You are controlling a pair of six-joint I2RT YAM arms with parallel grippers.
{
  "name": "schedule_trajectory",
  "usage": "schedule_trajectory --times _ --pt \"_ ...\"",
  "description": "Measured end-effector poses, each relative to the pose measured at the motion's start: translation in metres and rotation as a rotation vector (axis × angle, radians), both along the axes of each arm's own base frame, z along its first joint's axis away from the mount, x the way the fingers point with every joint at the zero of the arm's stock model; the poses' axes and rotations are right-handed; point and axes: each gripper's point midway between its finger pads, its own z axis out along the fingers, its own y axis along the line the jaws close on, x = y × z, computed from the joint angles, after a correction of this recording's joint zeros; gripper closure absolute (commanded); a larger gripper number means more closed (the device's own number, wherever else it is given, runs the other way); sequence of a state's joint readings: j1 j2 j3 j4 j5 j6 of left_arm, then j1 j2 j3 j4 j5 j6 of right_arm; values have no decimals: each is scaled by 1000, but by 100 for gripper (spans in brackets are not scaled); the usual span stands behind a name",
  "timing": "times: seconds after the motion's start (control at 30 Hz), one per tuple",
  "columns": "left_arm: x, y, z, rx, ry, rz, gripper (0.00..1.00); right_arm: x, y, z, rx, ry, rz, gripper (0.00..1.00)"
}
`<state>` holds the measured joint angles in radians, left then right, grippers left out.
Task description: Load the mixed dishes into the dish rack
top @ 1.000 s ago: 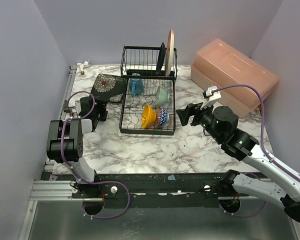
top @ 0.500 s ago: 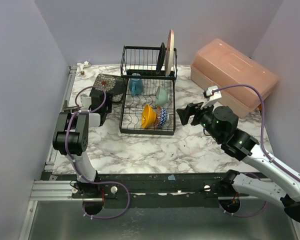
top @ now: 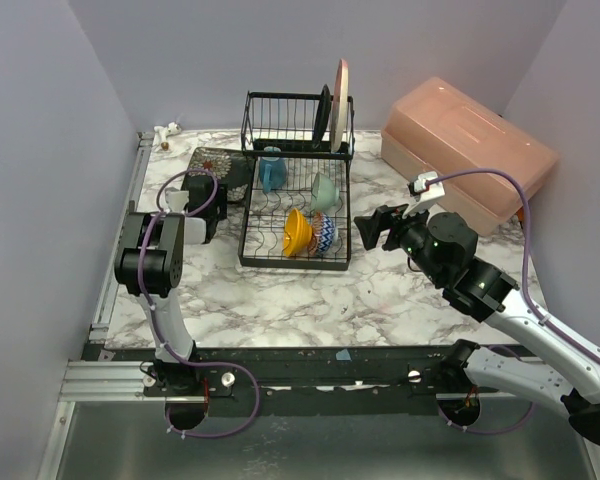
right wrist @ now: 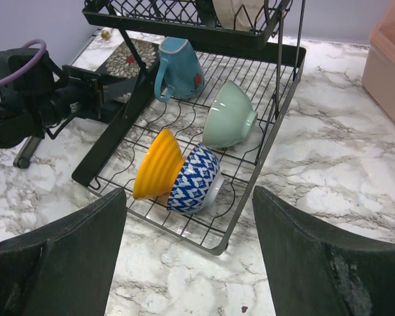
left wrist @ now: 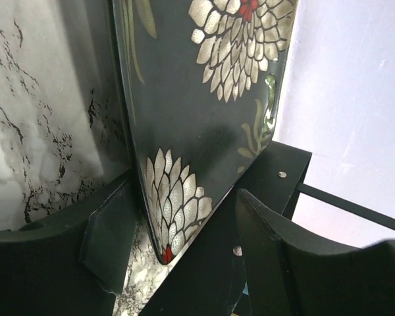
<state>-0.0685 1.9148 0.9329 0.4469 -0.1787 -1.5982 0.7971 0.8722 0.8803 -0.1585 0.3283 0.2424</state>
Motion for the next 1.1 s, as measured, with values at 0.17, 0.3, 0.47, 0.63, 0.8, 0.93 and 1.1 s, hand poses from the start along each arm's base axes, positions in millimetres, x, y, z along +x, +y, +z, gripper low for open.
schedule_trajectory --times 0.17,0.3,0.47,0.63,0.8,0.93,1.1 --pt "4 -7 -5 -4 24 -8 42 0 0 0 0 0 -1 20" --pt "6 -11 -3 -10 41 -11 44 0 0 0 0 0 -1 20" --pt "6 -15 -5 -32 81 2 47 0 -1 0 -1 -1 -4 20" --pt "6 -17 -6 -42 107 18 50 1 -3 1 -1 -3 -15 20" --pt "6 -17 -8 -34 134 32 68 1 -4 2 2 -7 -23 20" --pt "3 -14 -12 -23 155 48 93 0 -6 5 8 -13 -27 20" --pt "3 -10 -14 -12 161 66 100 0 -9 8 14 -22 -38 20"
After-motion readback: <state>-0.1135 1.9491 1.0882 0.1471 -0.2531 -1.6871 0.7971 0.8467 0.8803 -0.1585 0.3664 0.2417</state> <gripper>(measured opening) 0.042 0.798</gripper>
